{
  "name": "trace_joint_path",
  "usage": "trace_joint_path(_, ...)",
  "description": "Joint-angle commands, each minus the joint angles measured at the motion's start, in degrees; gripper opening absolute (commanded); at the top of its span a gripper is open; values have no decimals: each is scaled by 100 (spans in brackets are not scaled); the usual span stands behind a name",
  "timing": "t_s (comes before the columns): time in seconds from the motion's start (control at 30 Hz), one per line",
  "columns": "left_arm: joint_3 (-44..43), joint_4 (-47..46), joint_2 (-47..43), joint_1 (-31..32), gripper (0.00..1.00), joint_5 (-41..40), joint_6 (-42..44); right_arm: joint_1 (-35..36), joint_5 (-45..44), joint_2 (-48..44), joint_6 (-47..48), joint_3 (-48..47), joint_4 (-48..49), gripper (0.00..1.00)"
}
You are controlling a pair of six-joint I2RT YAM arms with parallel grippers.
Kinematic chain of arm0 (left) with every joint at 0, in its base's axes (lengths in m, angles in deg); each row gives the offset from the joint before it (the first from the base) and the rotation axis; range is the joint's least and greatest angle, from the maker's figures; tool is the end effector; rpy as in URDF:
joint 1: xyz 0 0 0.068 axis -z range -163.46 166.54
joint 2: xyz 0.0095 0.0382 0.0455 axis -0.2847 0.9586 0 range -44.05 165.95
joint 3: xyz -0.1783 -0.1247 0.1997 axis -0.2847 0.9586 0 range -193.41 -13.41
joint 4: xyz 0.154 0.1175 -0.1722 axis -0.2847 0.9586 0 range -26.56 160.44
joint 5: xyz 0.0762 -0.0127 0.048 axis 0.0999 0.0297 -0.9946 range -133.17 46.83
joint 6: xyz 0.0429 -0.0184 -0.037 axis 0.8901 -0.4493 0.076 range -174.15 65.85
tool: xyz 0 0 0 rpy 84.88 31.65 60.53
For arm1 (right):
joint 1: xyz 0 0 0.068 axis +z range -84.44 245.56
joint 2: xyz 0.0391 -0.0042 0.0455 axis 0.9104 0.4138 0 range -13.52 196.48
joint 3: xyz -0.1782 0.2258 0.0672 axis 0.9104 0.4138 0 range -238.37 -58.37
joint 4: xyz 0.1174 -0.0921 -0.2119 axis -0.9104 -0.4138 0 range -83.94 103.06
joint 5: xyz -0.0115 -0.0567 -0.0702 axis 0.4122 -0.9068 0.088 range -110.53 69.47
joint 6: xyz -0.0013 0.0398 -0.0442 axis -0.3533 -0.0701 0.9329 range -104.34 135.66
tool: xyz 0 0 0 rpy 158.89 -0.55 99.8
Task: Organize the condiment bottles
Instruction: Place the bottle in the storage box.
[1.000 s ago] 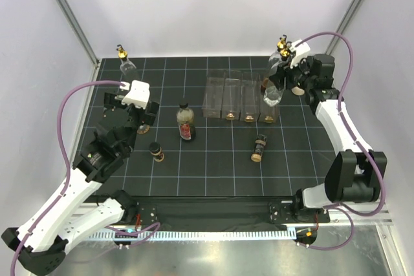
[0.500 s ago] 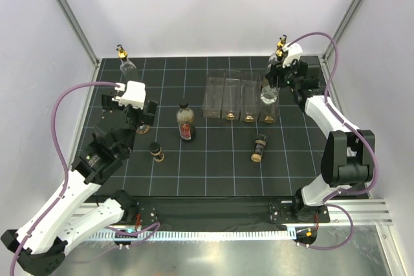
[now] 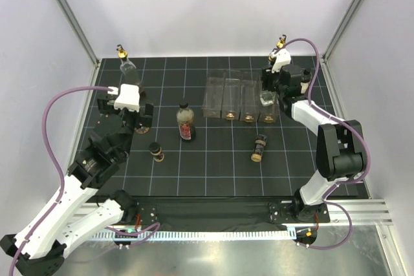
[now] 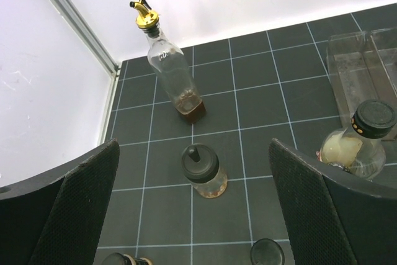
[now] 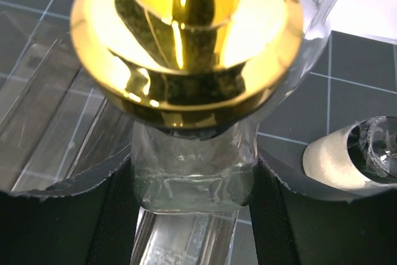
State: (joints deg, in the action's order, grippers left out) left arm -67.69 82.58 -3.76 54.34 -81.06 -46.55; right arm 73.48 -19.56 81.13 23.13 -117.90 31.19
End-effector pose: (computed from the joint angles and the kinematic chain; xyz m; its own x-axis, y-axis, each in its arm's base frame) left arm 0.1190 -0.0583 0.4064 -0.0703 0.1865 -0.9799 0.0097 0.9824 0.1863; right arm 0.3849 0.0542 0.2750 -0.2670 -0.1684 -0.9489 -0.1902 0.9745 -0.1194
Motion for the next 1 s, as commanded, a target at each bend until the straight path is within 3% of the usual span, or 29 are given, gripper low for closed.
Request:
trace_joint_path(0.0, 32, -50, -109, -18, 100, -61, -179, 69, -624, -9, -148, -120, 1228, 4)
trace_joint_path(0.33, 49, 29, -171, -18, 100, -26, -329, 78, -941, 124, -386, -156, 1325, 6)
trace_joint_path(0.43, 49, 46, -180, -18, 100, -8, -364, 69, -888, 89, -412, -103, 1219, 28)
trace_joint_path(0.47, 58, 46, -180, -27, 100, 1, -373, 78, -871, 80, -421, -86, 1202, 40)
trace_joint_path(0.53, 67, 64, -180, -27, 100, 44, -434, 78, -836, 27, -404, -15, 1210, 48)
trace_joint_path(0.57, 84, 64, -180, -19, 100, 71, -460, 69, -844, 10, -395, 11, 1219, 57)
trace_joint_path(0.67, 111, 99, -171, -18, 100, 141, -583, 60, -836, -87, -386, 90, 1219, 72)
trace_joint_path(0.97, 102, 160, -276, -18, 100, 300, -733, 43, -879, -499, -421, 213, 1079, 100)
